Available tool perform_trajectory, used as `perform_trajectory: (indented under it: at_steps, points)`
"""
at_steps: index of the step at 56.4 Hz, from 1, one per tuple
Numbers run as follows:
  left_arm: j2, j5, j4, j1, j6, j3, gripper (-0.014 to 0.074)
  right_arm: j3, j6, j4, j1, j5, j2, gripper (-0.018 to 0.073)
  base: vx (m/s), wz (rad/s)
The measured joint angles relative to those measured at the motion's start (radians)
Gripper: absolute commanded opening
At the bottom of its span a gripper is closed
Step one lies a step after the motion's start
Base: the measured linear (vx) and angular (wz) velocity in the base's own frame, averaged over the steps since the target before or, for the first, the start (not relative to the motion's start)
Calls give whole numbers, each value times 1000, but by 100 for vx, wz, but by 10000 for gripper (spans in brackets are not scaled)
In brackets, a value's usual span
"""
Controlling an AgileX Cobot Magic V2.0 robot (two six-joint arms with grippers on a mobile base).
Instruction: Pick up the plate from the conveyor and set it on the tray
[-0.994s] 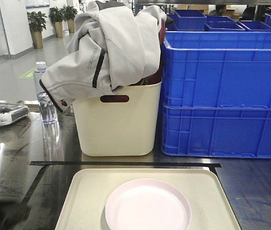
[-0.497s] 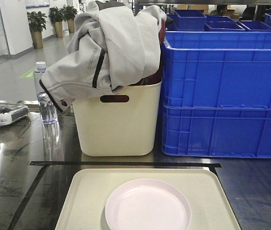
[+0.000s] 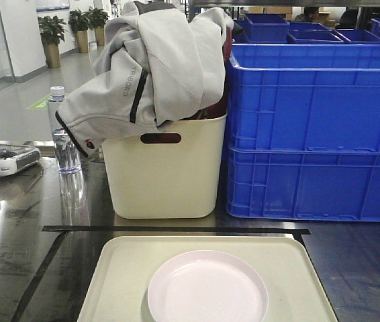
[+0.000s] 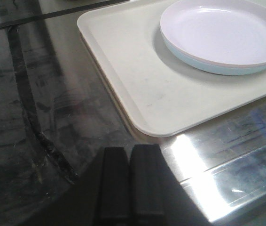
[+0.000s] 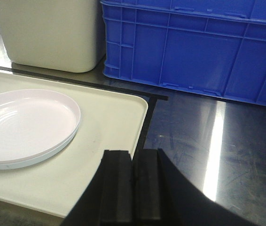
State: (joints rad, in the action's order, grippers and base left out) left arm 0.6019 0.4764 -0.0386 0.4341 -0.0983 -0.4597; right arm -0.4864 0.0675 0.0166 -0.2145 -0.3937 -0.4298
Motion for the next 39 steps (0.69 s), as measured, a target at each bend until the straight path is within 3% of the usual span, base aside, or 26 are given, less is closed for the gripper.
perform_trajectory:
  at_steps: [9,16,26,39]
  points:
    - [-120,-135,-3,-63,55,126,0,0,0,0,0,0,0,-9,0,0]
    - [-299,-230,10,-188,58,296,1,0,0,0,0,0,0,-9,0,0]
    - [-553,-232,17,-345,43,474,1,0,0,0,0,0,0,-9,0,0]
    - [-609,-239,5,-384,44,489,2,0,0,-1,0,0,1,-9,0,0]
